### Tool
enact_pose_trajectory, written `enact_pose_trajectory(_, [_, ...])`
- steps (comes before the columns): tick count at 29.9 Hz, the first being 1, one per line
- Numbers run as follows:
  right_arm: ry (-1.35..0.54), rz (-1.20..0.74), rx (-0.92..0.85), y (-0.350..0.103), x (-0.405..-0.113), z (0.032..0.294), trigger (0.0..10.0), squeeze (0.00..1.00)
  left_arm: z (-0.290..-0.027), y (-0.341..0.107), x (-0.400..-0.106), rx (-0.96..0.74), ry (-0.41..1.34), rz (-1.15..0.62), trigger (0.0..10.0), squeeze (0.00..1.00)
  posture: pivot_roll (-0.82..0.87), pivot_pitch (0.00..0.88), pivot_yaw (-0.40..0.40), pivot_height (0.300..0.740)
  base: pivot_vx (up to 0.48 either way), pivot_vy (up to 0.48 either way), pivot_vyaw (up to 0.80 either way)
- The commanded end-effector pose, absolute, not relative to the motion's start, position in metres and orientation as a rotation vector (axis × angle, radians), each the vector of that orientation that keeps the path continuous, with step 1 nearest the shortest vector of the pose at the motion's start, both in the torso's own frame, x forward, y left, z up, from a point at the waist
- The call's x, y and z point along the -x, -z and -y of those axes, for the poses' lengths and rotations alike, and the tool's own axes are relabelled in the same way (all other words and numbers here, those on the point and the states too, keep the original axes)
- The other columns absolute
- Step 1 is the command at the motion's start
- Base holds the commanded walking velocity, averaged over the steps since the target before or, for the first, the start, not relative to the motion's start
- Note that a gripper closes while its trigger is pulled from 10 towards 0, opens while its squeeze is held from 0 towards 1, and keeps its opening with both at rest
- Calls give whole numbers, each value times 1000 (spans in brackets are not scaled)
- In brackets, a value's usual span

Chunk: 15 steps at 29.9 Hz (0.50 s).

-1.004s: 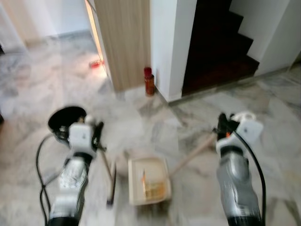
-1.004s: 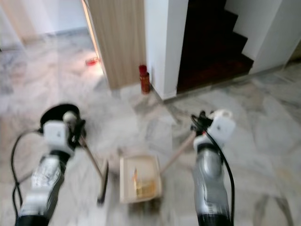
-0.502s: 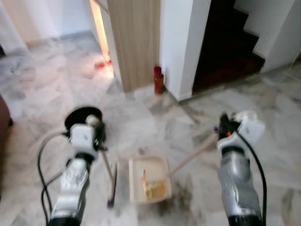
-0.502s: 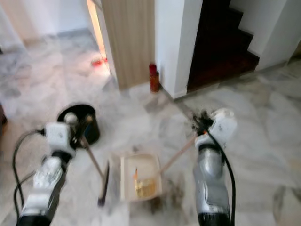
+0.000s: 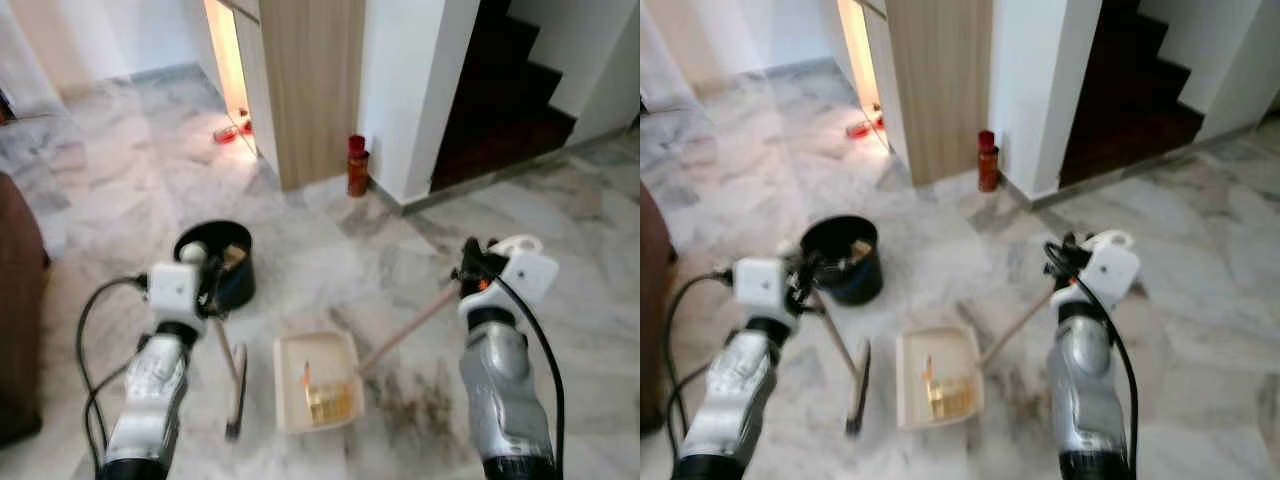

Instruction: Sweep floor

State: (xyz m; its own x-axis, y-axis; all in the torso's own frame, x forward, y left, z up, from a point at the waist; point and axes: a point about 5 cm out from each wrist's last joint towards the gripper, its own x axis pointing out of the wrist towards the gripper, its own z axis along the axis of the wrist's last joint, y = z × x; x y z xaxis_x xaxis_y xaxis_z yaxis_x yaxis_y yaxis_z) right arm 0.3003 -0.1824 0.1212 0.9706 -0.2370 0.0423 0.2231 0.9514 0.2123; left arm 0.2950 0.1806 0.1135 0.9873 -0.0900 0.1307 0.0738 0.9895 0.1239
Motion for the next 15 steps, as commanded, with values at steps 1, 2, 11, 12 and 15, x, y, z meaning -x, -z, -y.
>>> enact_pose_trajectory(1, [221, 135, -208, -137, -304, 180, 10000, 0, -183, -129, -297, -130, 80, 201, 10000, 0, -71, 0, 10, 740, 0, 480, 0])
enact_pose_trajectory(2, [221, 136, -208, -138, -304, 179, 10000, 0, -183, -129, -298, -130, 83, 201, 10000, 0, -73, 0, 12, 740, 0, 480, 0])
enact_pose_trajectory(11, [213, 141, -215, -139, -304, 178, 10000, 0, -182, -130, -298, -134, 89, 204, 10000, 0, -75, 0, 16, 740, 0, 480, 0])
enact_pose_trajectory(12, [212, 141, -215, -139, -303, 177, 10000, 0, -182, -130, -298, -134, 89, 204, 10000, 0, -75, 0, 17, 740, 0, 480, 0])
enact_pose_trajectory(15, [211, 142, -215, -140, -304, 177, 10000, 0, -182, -130, -298, -134, 89, 205, 10000, 0, -74, 0, 16, 740, 0, 480, 0])
